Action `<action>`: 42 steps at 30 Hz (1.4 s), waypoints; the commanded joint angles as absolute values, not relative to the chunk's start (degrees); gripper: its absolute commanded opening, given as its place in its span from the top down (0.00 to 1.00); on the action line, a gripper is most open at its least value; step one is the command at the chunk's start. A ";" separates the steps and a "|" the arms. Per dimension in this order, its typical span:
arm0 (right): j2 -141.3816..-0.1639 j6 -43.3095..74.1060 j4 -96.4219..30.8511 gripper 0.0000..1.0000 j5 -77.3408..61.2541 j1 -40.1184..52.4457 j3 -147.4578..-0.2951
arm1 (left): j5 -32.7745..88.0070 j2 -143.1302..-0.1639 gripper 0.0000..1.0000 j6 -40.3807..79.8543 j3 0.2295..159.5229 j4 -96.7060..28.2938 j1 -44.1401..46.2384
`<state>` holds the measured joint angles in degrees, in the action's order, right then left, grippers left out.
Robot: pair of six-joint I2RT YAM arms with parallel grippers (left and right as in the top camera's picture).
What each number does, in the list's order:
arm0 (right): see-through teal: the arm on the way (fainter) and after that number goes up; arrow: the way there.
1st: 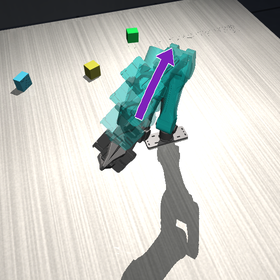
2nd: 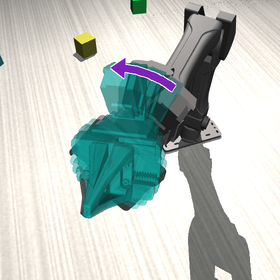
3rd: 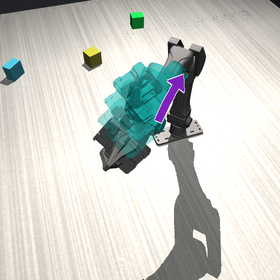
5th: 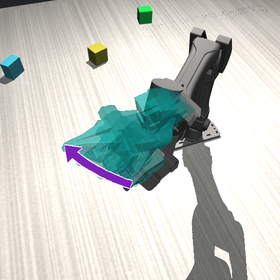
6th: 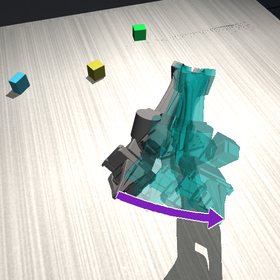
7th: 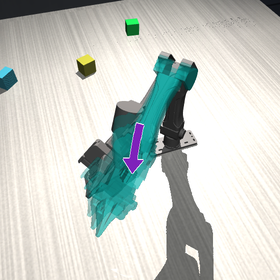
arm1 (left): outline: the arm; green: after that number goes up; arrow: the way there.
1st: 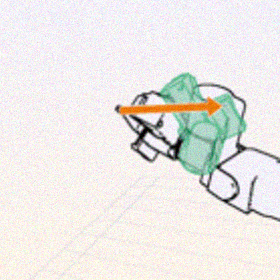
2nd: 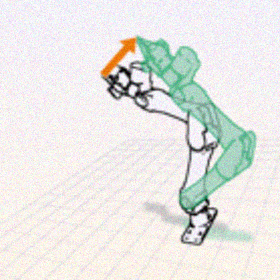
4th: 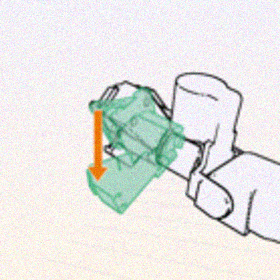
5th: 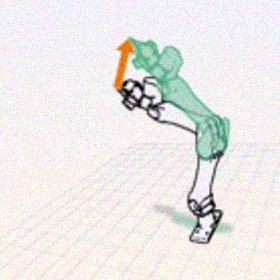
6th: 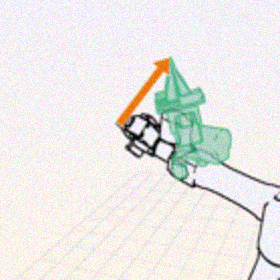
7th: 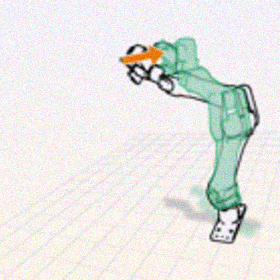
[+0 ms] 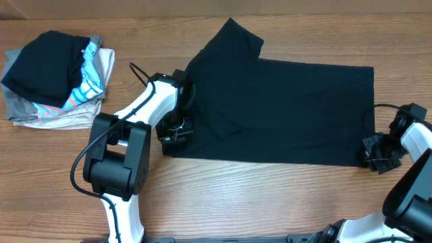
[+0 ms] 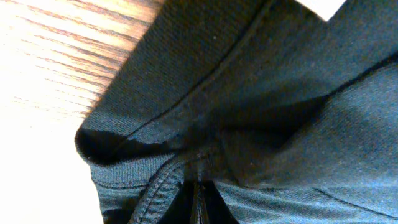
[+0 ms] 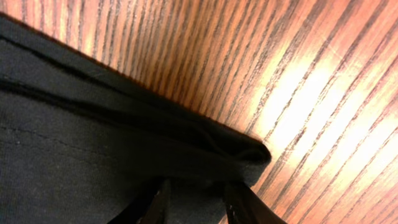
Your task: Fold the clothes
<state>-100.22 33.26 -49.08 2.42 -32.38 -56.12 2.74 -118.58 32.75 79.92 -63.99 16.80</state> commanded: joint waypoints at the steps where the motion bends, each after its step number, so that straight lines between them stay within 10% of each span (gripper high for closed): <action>1: -99.44 34.98 -48.60 0.67 2.98 -34.04 -55.13 | -1.50 -121.36 0.96 33.71 78.08 -63.61 16.40; 16: -90.50 24.29 -59.92 0.70 -13.39 -32.82 -71.75 | -0.03 -108.42 0.95 32.97 94.32 -67.29 16.53; 19: -90.39 23.49 -60.97 0.62 -13.37 -31.33 -71.68 | 1.13 -106.74 0.70 33.01 95.22 -67.02 16.53; 22: -90.39 23.51 -62.67 0.53 -13.39 -30.24 -71.64 | 1.13 -106.63 0.07 33.04 95.18 -67.20 16.53; 23: -90.39 23.51 -63.11 0.53 -13.41 -30.06 -71.64 | 1.10 -106.76 0.00 33.04 95.13 -67.29 16.53; 27: -90.43 22.26 -63.79 0.71 -13.39 -29.78 -71.64 | 1.06 -106.80 0.00 33.01 95.11 -67.20 16.53; 42: -90.54 22.00 -57.21 0.67 -8.58 -21.87 -69.21 | 1.06 -106.80 0.00 33.01 95.11 -67.07 16.53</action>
<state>-90.63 22.44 -59.24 -10.37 -23.35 -70.76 0.84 -106.50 32.95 95.07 -67.11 16.78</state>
